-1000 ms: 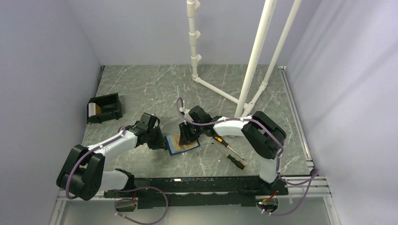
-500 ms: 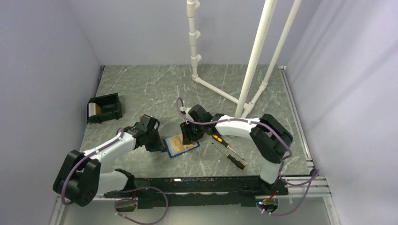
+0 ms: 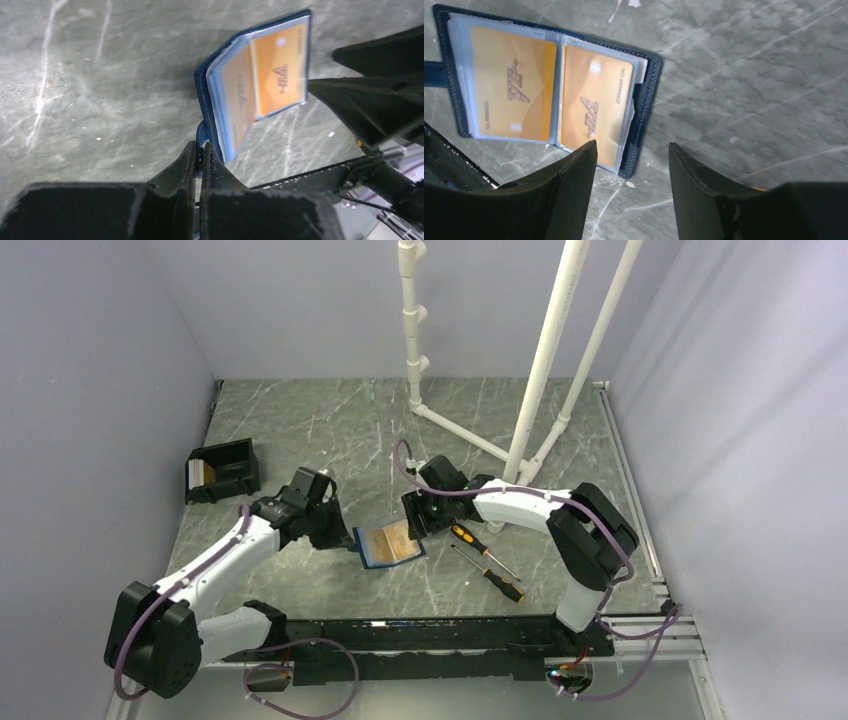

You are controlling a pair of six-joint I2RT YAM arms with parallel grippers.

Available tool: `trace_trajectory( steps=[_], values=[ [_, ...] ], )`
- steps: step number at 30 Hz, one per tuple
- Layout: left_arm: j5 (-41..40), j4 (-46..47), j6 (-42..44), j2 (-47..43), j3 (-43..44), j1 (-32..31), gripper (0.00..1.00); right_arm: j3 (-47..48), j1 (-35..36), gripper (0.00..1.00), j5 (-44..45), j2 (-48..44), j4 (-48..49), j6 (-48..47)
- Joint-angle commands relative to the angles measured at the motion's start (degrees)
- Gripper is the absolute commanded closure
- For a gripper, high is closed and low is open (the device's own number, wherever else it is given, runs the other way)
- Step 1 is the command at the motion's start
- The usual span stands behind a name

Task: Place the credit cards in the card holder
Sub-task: Insert the credit card into the card holder, then close the card holder at the center of the board.

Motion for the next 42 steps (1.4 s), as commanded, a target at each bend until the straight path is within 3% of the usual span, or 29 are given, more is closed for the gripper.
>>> trace_trajectory(
  steps=[1, 6, 10, 15, 18, 20, 22, 25, 28, 37, 42],
  values=[
    [4.3, -1.1, 1.8, 0.4, 4.1, -0.2, 0.94, 0.3, -0.7, 0.42, -2.1, 0.3, 1.6, 2.8],
    [2.3, 0.1, 1.3, 4.7, 1.7, -0.2, 0.94, 1.0, -1.0, 0.4, -4.2, 1.8, 3.9, 8.2],
    [1.2, 2.1, 0.7, 5.2, -1.2, -0.2, 0.76, 0.6, -1.0, 0.41, -4.6, 2.9, 5.0, 10.4],
    [-1.9, -2.2, 1.1, 0.2, 0.9, -0.2, 0.44, 0.6, -1.0, 0.41, -2.7, 2.9, 3.5, 10.1],
    [-3.3, -4.3, 1.7, -2.8, 3.1, -0.2, 0.36, 0.6, -1.0, 0.41, -0.9, 2.1, 2.2, 9.5],
    [0.1, -2.4, 2.1, -3.5, 3.6, -0.2, 0.42, 0.5, -1.3, 0.41, -0.9, 1.7, 1.7, 9.2],
    [5.3, 2.7, 1.8, -2.5, 3.1, -0.2, 0.55, 0.0, -1.5, 0.41, -0.7, 1.1, 1.4, 9.2],
    [13.7, 12.1, 0.1, 1.6, 1.3, -0.4, 0.69, -0.5, -1.8, 0.41, -0.9, 0.6, 1.1, 9.4],
    [16.8, 18.5, -1.3, 6.3, 0.4, -2.2, 0.8, -1.1, -1.9, 0.42, -2.0, 0.2, 0.9, 9.9],
    [10.2, 22.0, -2.8, 15.3, -2.4, -6.4, 1.0, -5.3, -1.8, 0.44, -4.2, -2.9, -0.4, 11.5],
    [5.9, 20.5, -3.4, 16.4, -4.3, -7.2, 1.0, -7.4, -1.8, 0.45, -10.0, -2.1, 3.2, 14.4]
  ],
)
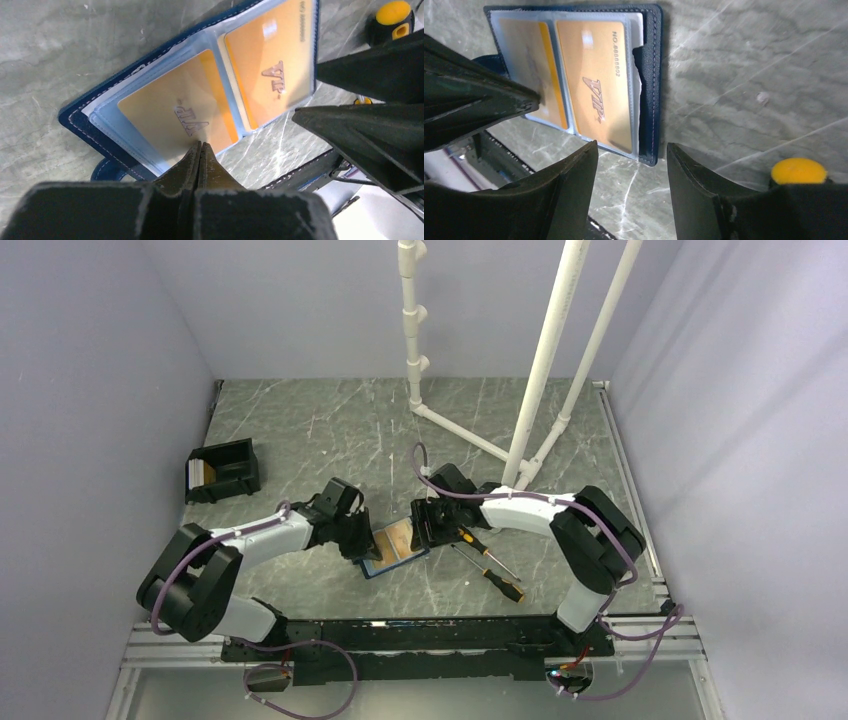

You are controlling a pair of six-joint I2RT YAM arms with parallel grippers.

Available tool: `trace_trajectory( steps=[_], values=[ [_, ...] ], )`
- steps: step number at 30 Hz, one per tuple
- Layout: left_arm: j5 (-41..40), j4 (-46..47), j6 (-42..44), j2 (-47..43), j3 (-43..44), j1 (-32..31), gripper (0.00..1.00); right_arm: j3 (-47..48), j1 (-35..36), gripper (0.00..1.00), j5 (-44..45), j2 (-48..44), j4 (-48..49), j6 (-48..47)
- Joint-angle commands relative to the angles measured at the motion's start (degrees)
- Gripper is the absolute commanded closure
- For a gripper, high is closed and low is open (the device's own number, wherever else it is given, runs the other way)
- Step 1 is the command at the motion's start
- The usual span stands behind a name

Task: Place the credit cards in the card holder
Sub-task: Close the card holder at the center of the board.

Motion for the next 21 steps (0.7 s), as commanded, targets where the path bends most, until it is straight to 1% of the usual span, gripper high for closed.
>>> trace_trajectory(
  steps=[1, 7, 11, 15, 21],
  values=[
    [-5.0, 0.8, -1.1, 0.8, -1.3, -1.0, 1.0, -1.8, -0.1, 0.45, -5.4, 0.1, 1.9, 3.4],
    [-7.6, 1.4, -2.5, 1.9, -2.8, -2.7, 1.0, -2.7, 0.0, 0.46, -8.9, 0.4, 5.7, 6.7],
    [-8.6, 1.7, -3.0, 3.0, -2.8, -3.7, 1.0, -3.7, 0.1, 0.46, -10.5, -1.7, 9.0, 8.4],
    [-9.0, 1.7, -3.1, 3.1, -2.5, -4.4, 1.0, -4.7, 0.3, 0.47, -11.0, -4.4, 12.4, 8.9],
    [-10.3, -0.3, -2.9, 0.9, -1.8, -4.5, 1.0, -4.6, 0.6, 0.47, -11.5, -7.0, 14.2, 8.2]
  ],
)
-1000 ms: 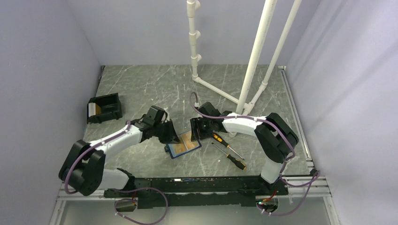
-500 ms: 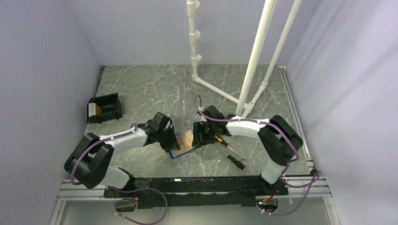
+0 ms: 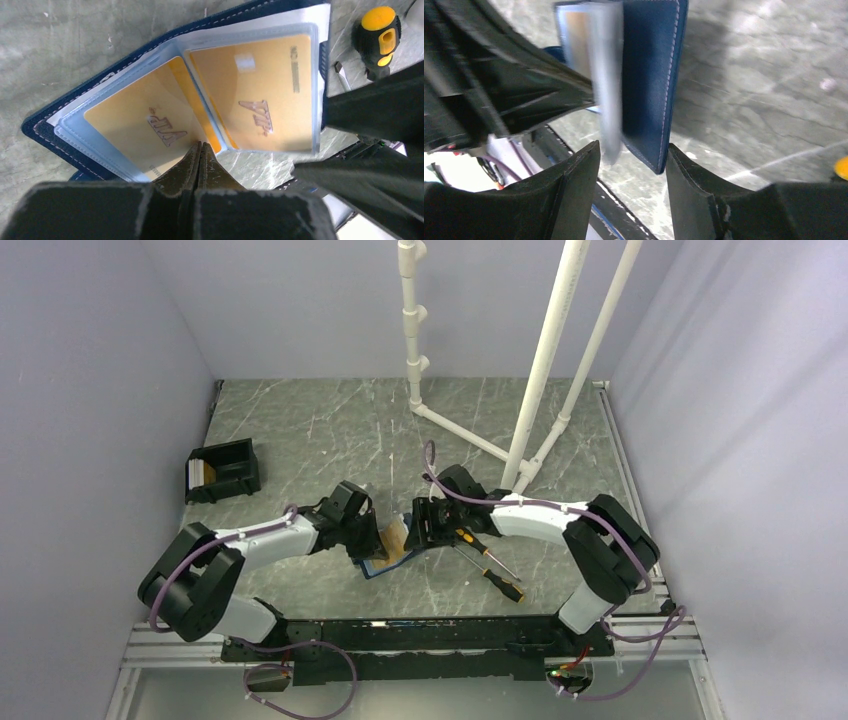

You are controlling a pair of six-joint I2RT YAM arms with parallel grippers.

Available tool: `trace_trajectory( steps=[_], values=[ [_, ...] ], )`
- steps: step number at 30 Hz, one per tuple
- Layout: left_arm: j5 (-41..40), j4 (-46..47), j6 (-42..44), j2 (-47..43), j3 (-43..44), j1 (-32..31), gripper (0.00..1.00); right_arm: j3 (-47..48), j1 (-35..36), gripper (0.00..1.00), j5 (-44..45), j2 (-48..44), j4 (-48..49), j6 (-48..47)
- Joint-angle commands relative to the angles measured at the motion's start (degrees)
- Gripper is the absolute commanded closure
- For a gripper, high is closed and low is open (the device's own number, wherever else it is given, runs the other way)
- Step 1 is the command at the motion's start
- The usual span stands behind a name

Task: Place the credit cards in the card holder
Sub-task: Close the card holder at the center of the board.

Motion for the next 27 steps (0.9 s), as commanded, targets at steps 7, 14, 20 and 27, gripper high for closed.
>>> trace_trajectory(
  steps=[7, 14, 20, 27],
  values=[
    [-7.6, -8.6, 0.4, -6.1, 0.4, -0.5, 0.88, 3.1, 2.3, 0.46, -6.2, -0.5, 9.4, 0.5],
    [-13.0, -20.5, -1.0, -16.4, 3.0, -0.5, 0.69, 6.0, 3.6, 0.46, -7.4, 2.2, 9.9, -1.5],
    [-20.0, -30.8, -2.5, -21.6, 5.8, 1.1, 0.46, 9.7, 5.7, 0.46, -11.0, 7.7, 10.9, -2.4],
    [-17.1, -32.2, -0.4, -21.3, 6.2, 5.7, 0.45, 11.5, 7.2, 0.45, -10.9, 11.3, 11.5, -3.4]
  ],
)
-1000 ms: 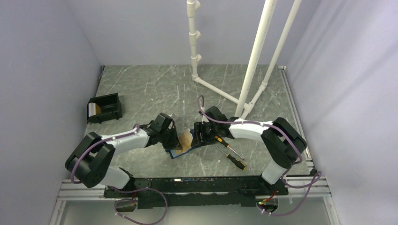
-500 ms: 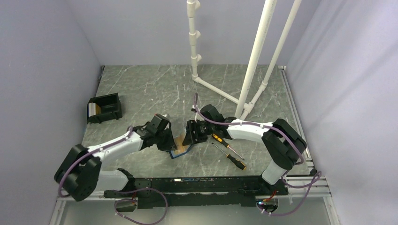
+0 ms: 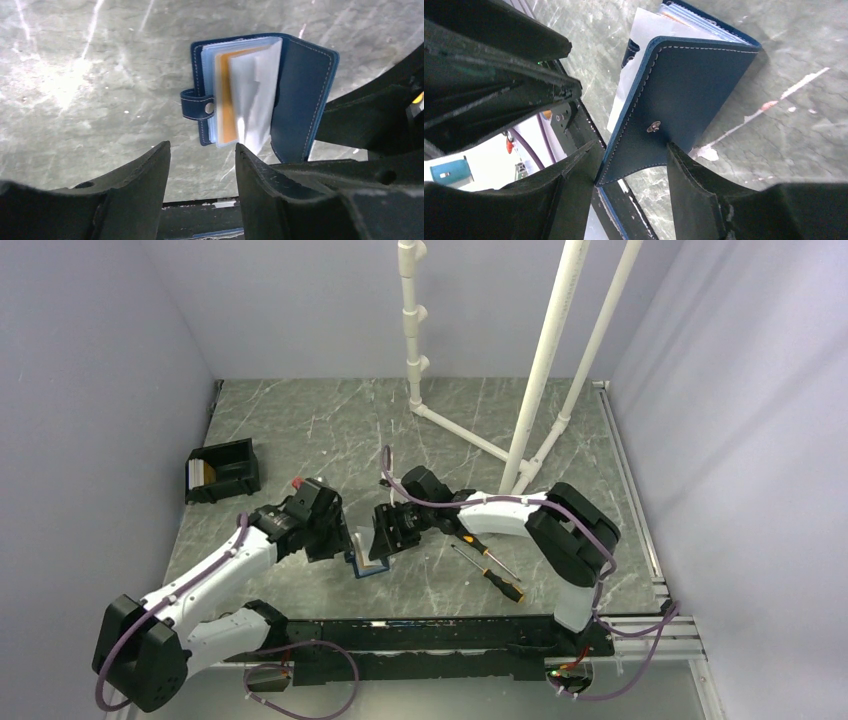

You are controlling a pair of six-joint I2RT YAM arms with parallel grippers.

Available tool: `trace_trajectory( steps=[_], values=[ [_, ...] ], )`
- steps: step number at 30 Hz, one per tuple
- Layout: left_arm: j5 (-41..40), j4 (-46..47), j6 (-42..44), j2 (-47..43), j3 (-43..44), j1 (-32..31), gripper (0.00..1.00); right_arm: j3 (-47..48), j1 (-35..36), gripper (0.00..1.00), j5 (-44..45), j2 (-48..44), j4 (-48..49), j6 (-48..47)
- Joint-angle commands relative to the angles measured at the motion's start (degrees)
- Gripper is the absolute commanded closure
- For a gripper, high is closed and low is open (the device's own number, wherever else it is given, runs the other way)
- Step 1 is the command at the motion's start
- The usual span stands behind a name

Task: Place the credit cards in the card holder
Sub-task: Close the card holder at the center of the board.

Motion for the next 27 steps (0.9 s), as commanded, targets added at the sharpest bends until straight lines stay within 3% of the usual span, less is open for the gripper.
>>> trace_trajectory(
  steps=[1, 9, 12, 17, 20, 27],
  values=[
    [0.4, -2.2, 0.9, 0.1, 1.3, 2.5, 0.47, 2.3, 0.6, 0.44, -1.5, 2.1, 3.2, -1.6],
    [2.9, 0.6, 2.0, 5.8, 1.2, 3.9, 0.58, 2.0, 0.6, 0.47, -1.5, 2.7, 3.2, -3.3],
    [5.1, 4.5, 1.7, 7.4, -0.1, 4.1, 0.44, 2.0, 0.6, 0.47, -1.9, 1.9, 3.0, -3.7],
    [3.0, 8.0, 5.1, 7.2, -0.8, 4.4, 0.31, 2.1, 0.6, 0.47, -3.1, 2.5, 3.2, -4.3],
    [6.4, 11.3, 8.6, 7.1, -1.2, 5.9, 0.16, 1.8, 0.6, 0.47, -3.6, 2.8, 3.3, -4.7],
    [19.1, 23.1, 11.7, 8.2, -5.0, 10.6, 0.12, 1.9, 0.5, 0.5, -3.7, 3.0, 2.7, -5.4]
  ],
)
